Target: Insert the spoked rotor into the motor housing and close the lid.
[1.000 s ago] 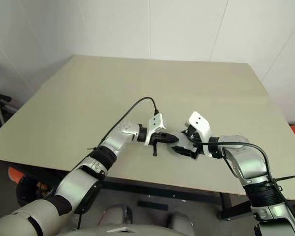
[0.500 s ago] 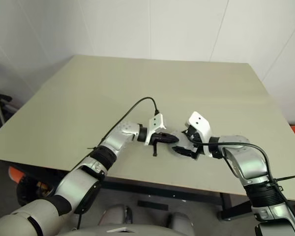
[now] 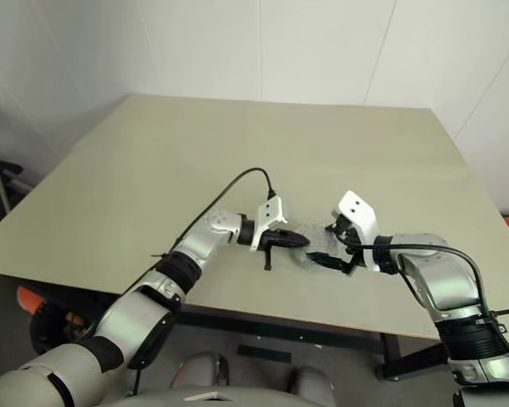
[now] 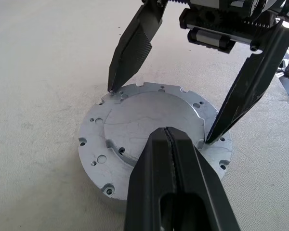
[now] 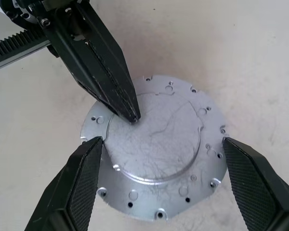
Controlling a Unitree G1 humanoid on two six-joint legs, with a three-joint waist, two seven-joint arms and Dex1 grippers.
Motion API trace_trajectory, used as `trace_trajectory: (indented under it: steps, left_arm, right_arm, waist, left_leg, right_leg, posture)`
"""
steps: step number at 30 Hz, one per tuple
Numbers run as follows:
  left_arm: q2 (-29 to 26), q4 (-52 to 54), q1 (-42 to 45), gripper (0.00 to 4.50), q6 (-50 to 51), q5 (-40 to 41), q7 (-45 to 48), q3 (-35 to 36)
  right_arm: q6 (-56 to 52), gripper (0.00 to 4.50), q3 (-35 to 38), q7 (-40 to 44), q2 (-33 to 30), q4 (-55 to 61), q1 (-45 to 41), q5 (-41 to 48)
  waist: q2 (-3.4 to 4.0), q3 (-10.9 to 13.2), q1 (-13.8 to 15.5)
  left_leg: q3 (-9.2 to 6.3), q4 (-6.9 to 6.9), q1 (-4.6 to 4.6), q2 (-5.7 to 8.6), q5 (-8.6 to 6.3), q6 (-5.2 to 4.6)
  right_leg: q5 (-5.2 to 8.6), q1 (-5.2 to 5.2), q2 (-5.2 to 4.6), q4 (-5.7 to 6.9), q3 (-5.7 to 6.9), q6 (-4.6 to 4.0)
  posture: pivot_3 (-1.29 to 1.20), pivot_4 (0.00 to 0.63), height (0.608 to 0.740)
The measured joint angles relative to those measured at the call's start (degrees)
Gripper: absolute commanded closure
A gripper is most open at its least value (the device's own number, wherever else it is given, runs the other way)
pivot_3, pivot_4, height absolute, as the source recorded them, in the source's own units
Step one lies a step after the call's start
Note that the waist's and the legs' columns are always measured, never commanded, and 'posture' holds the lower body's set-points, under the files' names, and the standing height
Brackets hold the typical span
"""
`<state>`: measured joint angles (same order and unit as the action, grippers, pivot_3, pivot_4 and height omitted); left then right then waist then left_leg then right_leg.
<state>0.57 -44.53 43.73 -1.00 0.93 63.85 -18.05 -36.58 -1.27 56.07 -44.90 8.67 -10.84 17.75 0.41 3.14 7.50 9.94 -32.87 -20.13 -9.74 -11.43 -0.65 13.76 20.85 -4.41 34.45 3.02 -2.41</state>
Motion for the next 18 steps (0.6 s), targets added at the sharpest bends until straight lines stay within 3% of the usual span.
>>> trace_trajectory:
  steps: [7,13,18]
  left_arm:
    - [-0.1,0.1,0.0,4.5,0.0,0.0,0.2,0.0]
    - [0.3,0.2,-0.1,4.5,0.0,0.0,0.2,-0.1]
    - [0.4,0.3,-0.1,4.5,0.1,0.0,0.3,-0.2]
  right_arm:
    - [-8.7,0.02,7.1,-1.4,-3.6,1.8,-0.2,4.9]
    - [-22.7,0.02,9.6,-6.2,-3.7,0.7,-1.9,7.8]
    - [-34.7,0.02,14.4,-11.0,3.2,0.6,-2.7,13.6]
  waist:
    - [0.08,0.0,0.2]
    - [0.12,0.0,0.7]
    - [0.22,0.0,1.2]
  left_leg:
    - [0.01,0.0,0.01,-0.01,0.01,0.01]
    - [0.02,0.01,-0.01,0.0,0.0,0.0]
    - [0.06,0.02,-0.05,-0.02,0.02,0.02]
  right_leg:
    - [0.0,0.01,0.0,0.01,0.0,0.01]
    - [0.0,0.05,0.0,0.0,0.0,0.0]
    - [0.01,0.16,0.0,0.08,0.0,-0.01]
  posture:
    - [0.0,0.0,0.74]
    - [0.0,0.0,0.74]
    - [0.0,0.0,0.74]
